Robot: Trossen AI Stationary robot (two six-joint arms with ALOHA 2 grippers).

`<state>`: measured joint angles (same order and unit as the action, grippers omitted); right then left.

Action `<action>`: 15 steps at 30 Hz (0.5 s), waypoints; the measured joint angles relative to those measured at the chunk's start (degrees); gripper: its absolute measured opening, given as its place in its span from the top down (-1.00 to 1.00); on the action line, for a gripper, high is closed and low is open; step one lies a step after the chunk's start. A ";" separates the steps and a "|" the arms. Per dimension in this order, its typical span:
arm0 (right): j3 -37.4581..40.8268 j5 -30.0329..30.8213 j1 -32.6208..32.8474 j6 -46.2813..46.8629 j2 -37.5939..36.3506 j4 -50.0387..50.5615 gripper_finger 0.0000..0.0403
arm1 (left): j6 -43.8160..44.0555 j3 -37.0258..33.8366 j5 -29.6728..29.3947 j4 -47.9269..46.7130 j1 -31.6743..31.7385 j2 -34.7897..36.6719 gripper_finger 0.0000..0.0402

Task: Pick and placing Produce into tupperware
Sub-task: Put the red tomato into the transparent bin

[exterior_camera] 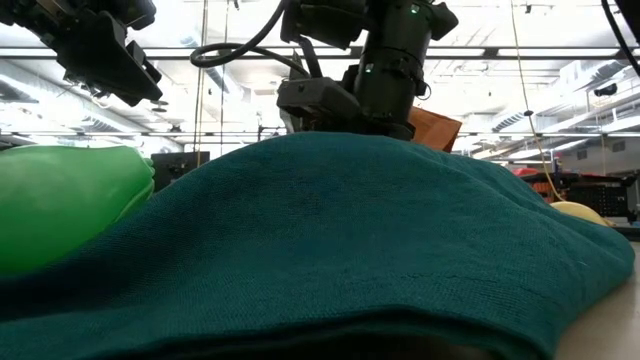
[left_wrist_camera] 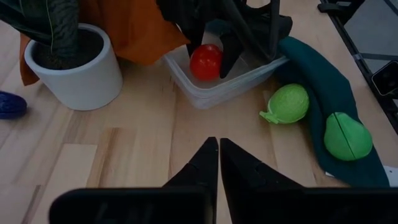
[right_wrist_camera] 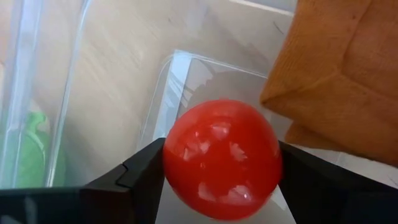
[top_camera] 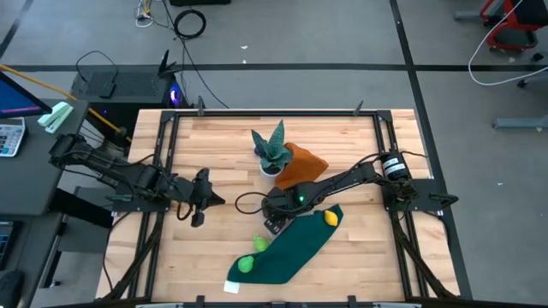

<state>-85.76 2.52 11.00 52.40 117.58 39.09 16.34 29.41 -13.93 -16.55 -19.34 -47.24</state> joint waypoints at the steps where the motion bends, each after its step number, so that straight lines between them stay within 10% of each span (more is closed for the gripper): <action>1: 0.00 0.00 0.00 0.00 0.00 0.02 -0.24 | 0.00 0.00 0.00 0.01 0.01 0.00 0.90; 15: -0.63 -0.15 0.00 0.00 -2.64 1.91 -0.31 | 0.00 0.00 0.02 -0.11 0.00 0.02 0.84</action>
<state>-86.39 2.37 11.00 52.40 114.94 41.00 16.34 29.41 -13.91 -16.66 -19.34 -47.22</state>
